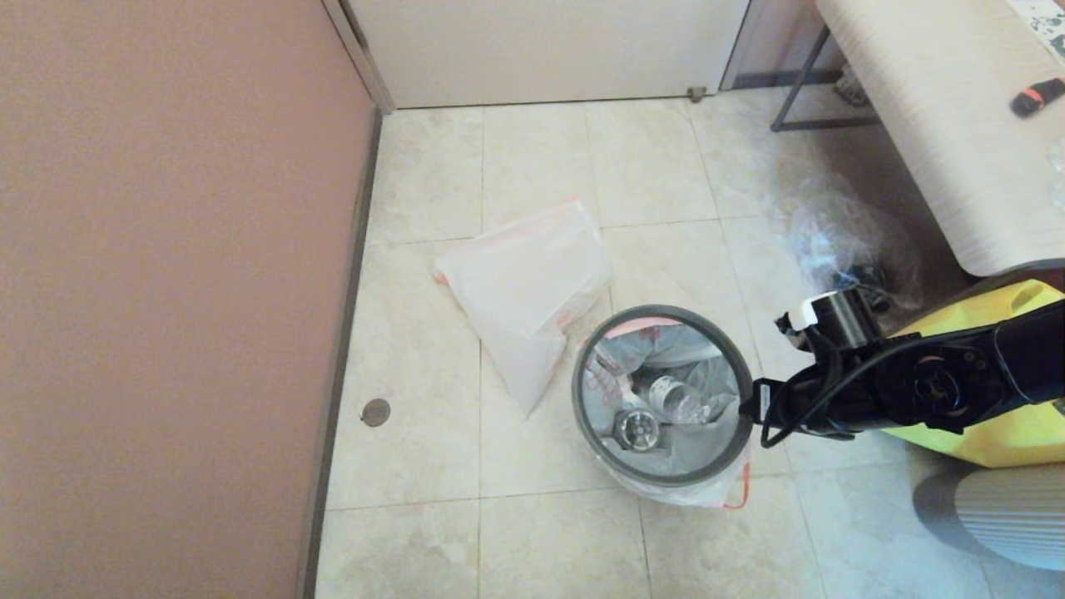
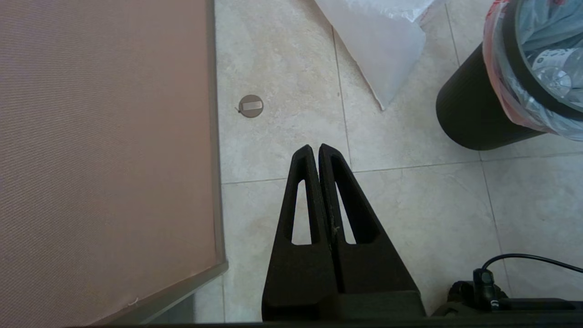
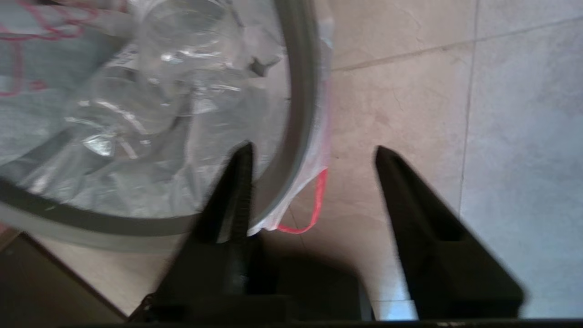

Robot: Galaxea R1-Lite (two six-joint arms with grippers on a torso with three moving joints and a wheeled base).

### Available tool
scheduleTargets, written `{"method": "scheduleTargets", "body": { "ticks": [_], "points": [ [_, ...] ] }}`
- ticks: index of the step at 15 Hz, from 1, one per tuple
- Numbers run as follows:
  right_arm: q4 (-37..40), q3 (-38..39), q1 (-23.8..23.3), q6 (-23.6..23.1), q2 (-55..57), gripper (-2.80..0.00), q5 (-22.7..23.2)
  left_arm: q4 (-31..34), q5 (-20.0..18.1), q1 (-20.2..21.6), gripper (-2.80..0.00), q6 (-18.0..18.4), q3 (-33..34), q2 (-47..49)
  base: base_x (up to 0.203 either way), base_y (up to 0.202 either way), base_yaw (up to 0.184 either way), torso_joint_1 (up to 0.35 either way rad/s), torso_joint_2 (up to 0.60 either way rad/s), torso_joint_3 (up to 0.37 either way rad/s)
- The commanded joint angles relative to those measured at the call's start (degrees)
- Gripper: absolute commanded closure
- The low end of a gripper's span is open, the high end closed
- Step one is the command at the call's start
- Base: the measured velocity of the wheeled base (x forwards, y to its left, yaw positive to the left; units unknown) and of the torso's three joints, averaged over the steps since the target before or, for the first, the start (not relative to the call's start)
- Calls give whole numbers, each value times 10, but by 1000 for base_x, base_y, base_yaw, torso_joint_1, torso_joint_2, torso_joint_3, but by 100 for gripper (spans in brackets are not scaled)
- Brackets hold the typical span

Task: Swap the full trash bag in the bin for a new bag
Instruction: Place the trash can ring on the floor

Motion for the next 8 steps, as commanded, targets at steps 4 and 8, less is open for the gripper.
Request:
{"method": "scheduleTargets", "body": {
  "ticks": [4, 8],
  "points": [
    [-43, -6, 0, 12, 48, 0, -12, 0, 0, 0, 0, 0, 0, 1, 0, 0, 0, 0, 0, 0],
    [-46, -21, 2, 12, 51, 0, -16, 0, 0, 0, 0, 0, 0, 1, 0, 0, 0, 0, 0, 0]
  ]
}}
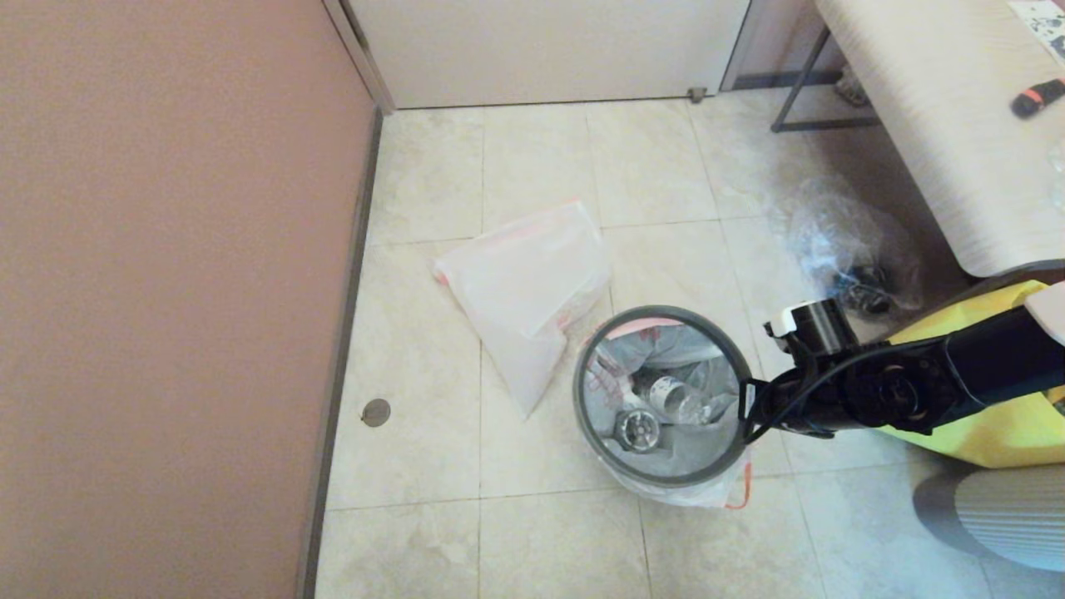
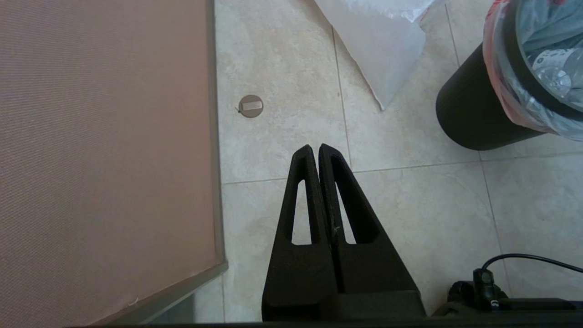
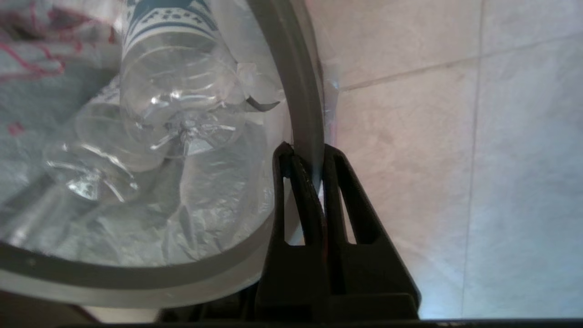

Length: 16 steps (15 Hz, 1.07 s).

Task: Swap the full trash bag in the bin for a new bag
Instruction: Place the trash can ring on the floor

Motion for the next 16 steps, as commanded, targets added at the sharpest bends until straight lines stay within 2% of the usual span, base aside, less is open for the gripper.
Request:
{"method": "scheduleTargets", "body": {
  "ticks": [1, 3, 9, 13, 16],
  "points": [
    [0, -2, 4, 1, -3, 0, -10, 0, 0, 0, 0, 0, 0, 1, 0, 0, 0, 0, 0, 0],
    [-1, 5, 12, 4, -30, 0, -26, 0, 0, 0, 0, 0, 0, 1, 0, 0, 0, 0, 0, 0],
    [22, 58, 60, 28, -144, 0, -31, 0, 0, 0, 0, 0, 0, 1, 0, 0, 0, 0, 0, 0],
    [78, 101, 50, 39, -240, 0, -39, 0, 0, 1, 0, 0, 0, 1, 0, 0, 0, 0, 0, 0],
    [155, 156, 31, 42, -346, 0, -43, 0, 0, 0, 0, 0, 0, 1, 0, 0, 0, 0, 0, 0]
  ]
}}
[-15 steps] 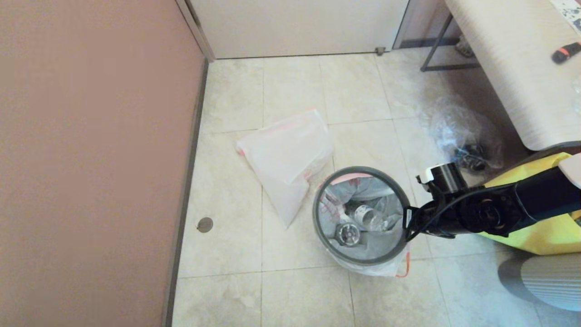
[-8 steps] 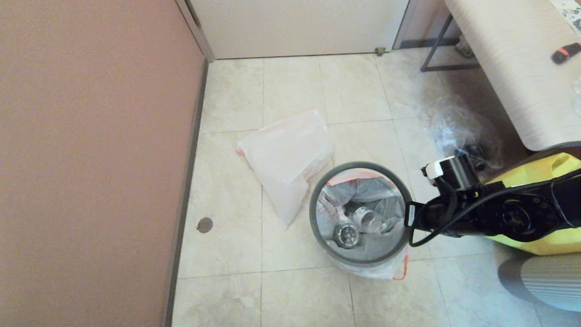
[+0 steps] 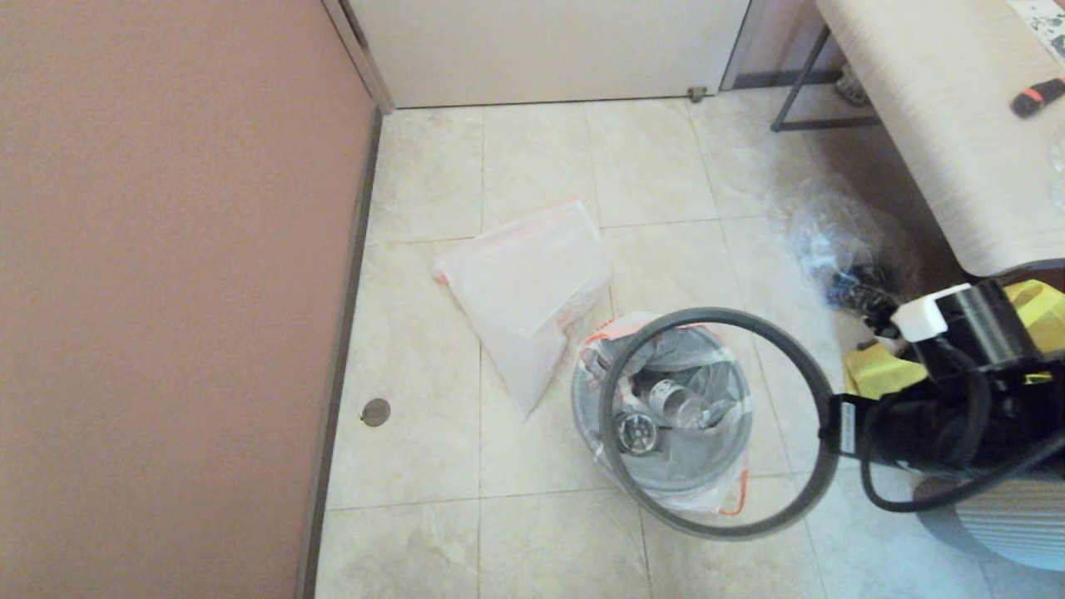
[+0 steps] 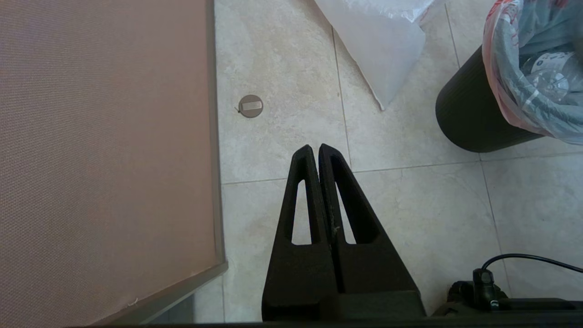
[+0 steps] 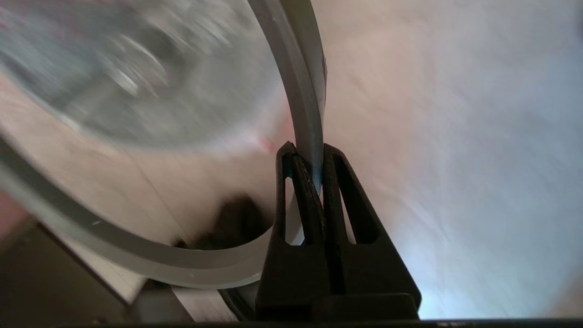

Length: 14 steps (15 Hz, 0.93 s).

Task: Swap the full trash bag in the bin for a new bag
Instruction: Place the trash can ring on the floor

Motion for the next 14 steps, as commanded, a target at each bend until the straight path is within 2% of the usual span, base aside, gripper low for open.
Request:
{"method": "scheduleTargets", "body": {
  "ticks": [1, 4, 7, 11, 14],
  "points": [
    [31, 40, -22, 1, -90, 0, -2, 0, 0, 0, 0, 0, 0, 1, 0, 0, 0, 0, 0, 0],
    [72, 101, -96, -14, -142, 0, -3, 0, 0, 0, 0, 0, 0, 1, 0, 0, 0, 0, 0, 0],
    [74, 134, -184, -45, -137, 0, -3, 0, 0, 0, 0, 0, 0, 1, 0, 0, 0, 0, 0, 0],
    [72, 146, -314, -129, -116, 0, 0, 0, 0, 0, 0, 0, 0, 1, 0, 0, 0, 0, 0, 0],
    [59, 149, -369, -168, -42, 0, 5, 0, 0, 0, 0, 0, 0, 1, 0, 0, 0, 0, 0, 0]
  ]
}}
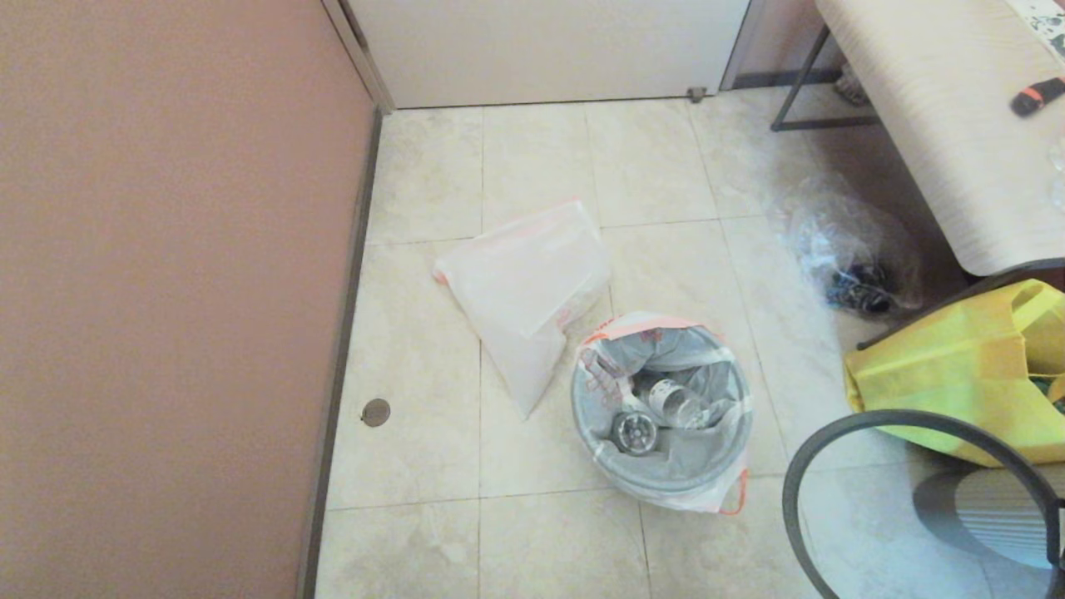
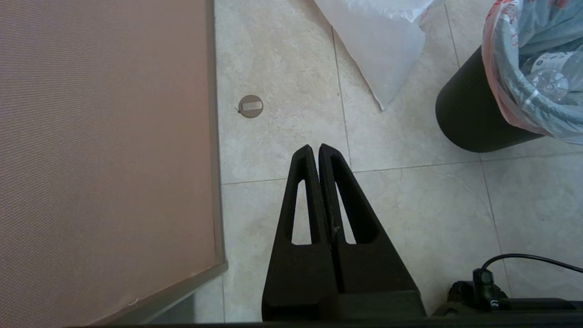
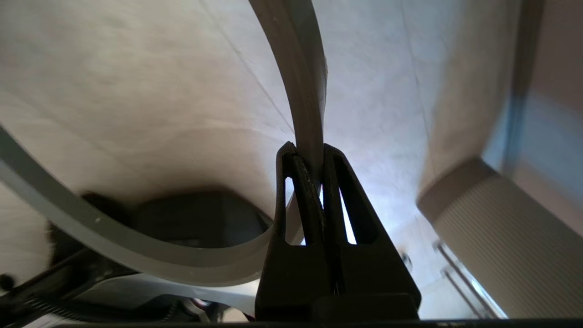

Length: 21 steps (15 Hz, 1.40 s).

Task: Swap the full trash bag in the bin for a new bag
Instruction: Place the trash can ring on the floor

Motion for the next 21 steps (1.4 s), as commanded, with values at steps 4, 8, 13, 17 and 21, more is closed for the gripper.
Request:
{"method": "scheduleTargets", "body": {
  "ticks": [4, 8, 13, 17, 21],
  "points": [
    [-99, 15, -35, -22, 155, 0, 1, 0, 0, 0, 0, 0, 0, 1, 0, 0, 0, 0, 0, 0],
    [-236, 15, -37, -57, 291, 0, 0, 0, 0, 0, 0, 0, 0, 1, 0, 0, 0, 0, 0, 0],
    [-415, -22, -36, -124, 491, 0, -4, 0, 0, 0, 0, 0, 0, 1, 0, 0, 0, 0, 0, 0],
    [-443, -89, -32, -176, 551, 0, -2, 0, 0, 0, 0, 0, 0, 1, 0, 0, 0, 0, 0, 0],
    [-443, -72, -33, -175, 520, -280, 1, 0, 0, 0, 0, 0, 0, 1, 0, 0, 0, 0, 0, 0]
  ]
}}
